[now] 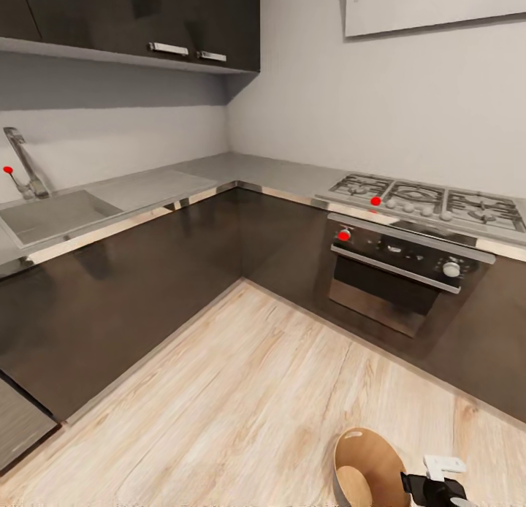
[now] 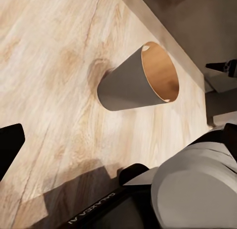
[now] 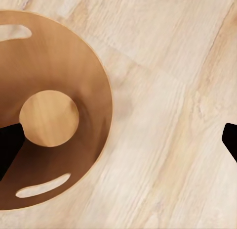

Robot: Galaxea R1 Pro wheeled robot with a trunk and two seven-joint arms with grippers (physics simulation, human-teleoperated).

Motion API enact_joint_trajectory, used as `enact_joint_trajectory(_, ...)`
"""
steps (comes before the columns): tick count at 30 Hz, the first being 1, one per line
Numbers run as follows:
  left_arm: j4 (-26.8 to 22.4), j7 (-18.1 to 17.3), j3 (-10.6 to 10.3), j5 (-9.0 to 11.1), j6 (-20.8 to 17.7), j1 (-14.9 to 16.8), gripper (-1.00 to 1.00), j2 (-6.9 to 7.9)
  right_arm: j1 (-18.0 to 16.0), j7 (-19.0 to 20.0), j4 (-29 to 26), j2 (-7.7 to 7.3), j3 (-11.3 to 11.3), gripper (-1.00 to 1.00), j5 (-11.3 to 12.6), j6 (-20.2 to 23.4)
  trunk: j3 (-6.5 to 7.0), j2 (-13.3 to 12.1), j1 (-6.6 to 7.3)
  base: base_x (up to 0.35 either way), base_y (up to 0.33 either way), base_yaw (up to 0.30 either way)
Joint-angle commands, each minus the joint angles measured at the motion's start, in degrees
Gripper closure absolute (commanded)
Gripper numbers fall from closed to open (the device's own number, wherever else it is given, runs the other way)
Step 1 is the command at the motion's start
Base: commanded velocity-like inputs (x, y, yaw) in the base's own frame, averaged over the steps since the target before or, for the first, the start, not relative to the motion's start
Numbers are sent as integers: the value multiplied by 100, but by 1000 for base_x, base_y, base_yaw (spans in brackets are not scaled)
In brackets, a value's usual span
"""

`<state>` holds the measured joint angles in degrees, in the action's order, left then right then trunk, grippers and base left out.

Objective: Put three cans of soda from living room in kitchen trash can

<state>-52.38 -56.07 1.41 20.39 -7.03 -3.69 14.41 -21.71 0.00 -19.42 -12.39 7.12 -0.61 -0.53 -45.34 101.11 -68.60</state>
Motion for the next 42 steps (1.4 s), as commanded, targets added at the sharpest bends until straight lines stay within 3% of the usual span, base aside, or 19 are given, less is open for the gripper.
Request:
enact_joint_trajectory(1, 0, 0, 0, 1, 0, 0, -100, 0, 0, 0, 0, 0, 0, -100, 0, 0, -28, 42, -23, 0, 0, 0)
enact_joint_trajectory(11, 0, 0, 0, 1, 0, 0, -100, 0, 0, 0, -1, 0, 0, -100, 0, 0, -301, 443, -242, 0, 0, 0)
enact_joint_trajectory(42, 0, 0, 0, 1, 0, 0, -100, 0, 0, 0, -1, 0, 0, -100, 0, -18, -435, 443, -242, 47, 0, 0)
